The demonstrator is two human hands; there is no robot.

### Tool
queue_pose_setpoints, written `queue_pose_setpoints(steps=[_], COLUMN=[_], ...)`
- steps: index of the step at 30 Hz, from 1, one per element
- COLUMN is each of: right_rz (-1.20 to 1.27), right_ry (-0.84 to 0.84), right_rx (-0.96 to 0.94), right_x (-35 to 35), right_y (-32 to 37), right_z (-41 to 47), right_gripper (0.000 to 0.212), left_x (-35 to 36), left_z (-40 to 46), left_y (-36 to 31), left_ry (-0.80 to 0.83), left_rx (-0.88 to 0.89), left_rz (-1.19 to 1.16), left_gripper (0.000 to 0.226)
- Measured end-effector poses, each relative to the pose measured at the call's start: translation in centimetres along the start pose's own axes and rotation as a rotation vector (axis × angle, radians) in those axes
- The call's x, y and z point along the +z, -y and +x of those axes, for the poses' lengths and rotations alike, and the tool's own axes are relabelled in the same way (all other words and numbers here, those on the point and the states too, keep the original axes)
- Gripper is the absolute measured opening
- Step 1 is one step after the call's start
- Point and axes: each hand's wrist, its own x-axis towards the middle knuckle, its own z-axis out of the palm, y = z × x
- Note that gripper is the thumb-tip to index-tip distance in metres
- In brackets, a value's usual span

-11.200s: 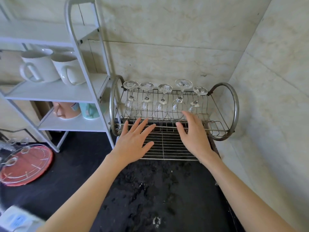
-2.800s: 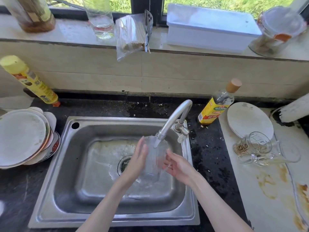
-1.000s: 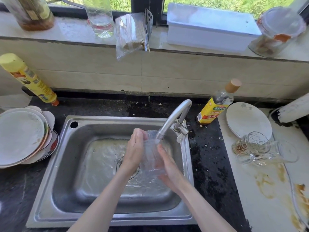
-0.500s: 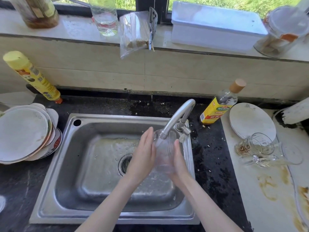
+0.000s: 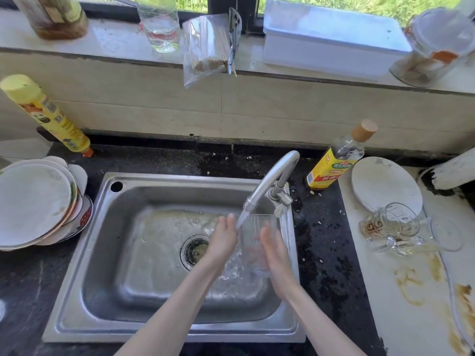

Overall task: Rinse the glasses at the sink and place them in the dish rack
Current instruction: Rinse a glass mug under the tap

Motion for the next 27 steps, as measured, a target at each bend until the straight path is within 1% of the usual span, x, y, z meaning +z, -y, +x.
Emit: queue_pose_setpoints(steps=[2,4,7,8,10,12,14,15,17,19,20,22,23,24,27], right_rz=[0.079,0.118,0.117,0.114,0.087,0.047,0.000,-0.028,-0.046,-0.050,-0.060,-0.097,-0.115,-0.124,-0.046], right_ry=[-0.025,-0.035,-0.039,-0.027,0.001,0.021,0.016,0.008,-0.019,-0.021,-0.002,0.066,0.111,0.160,0.288], right_rx=[0.064,0.077,0.089,0.072,0.033,-0.010,-0.041,-0.042,-0.054,-0.021,-0.004,0.017,0.043,0.077,0.146], right_x=[-0.6,-0.9,-0.7,-0.6,-0.6,-0.4,0.0,0.1,0.3,0.1,-0.1,-0.4,-0.5,-0.5,-0.6], right_y=[-0.4,-0.2,-0.4,-0.3,-0.3,-0.1,0.1,0.1,0.4,0.6,0.7,0.8,0.6,0.4,-0.6], right_z=[0.4,0.5,0.4,0.1,0.0,0.1,0.3,0.5,0.9,1.5,1.7,1.8,1.8,1.7,1.6], right_gripper=[0.082,0.076,0.087,0.087,0.080,0.080,0.089,0.092,0.094,0.099,0.099,0.089,0.086,0.087,0.088], left_x=[0.8,1.5,1.8,1.7,1.2,0.6,0.0,-0.2,-0.4,-0.6,-0.6,-0.8,-0.9,-1.0,-1.6], left_z=[-0.8,-1.5,-1.5,-1.2,-0.7,-0.4,-0.2,-0.1,0.4,0.6,0.5,0.2,-0.1,-0.5,-1.1], left_y=[0.0,0.0,-0.3,-0.3,0.0,0.2,0.1,0.2,0.2,0.3,0.4,0.6,0.7,0.7,1.2], left_ry=[0.084,0.117,0.016,-0.003,0.000,0.010,0.009,0.017,0.050,0.069,0.061,0.023,0.004,0.004,0.004], left_rx=[0.003,0.033,0.013,0.021,0.046,-0.016,-0.131,-0.146,-0.128,-0.090,-0.062,0.004,0.038,0.065,0.104], left_rz=[-0.105,-0.184,-0.179,-0.163,-0.165,-0.264,-0.375,-0.393,-0.421,-0.468,-0.502,-0.526,-0.518,-0.535,-0.513], left_gripper=[0.018,0.017,0.024,0.030,0.045,0.055,0.051,0.046,0.036,0.027,0.019,0.008,0.009,0.014,0.020])
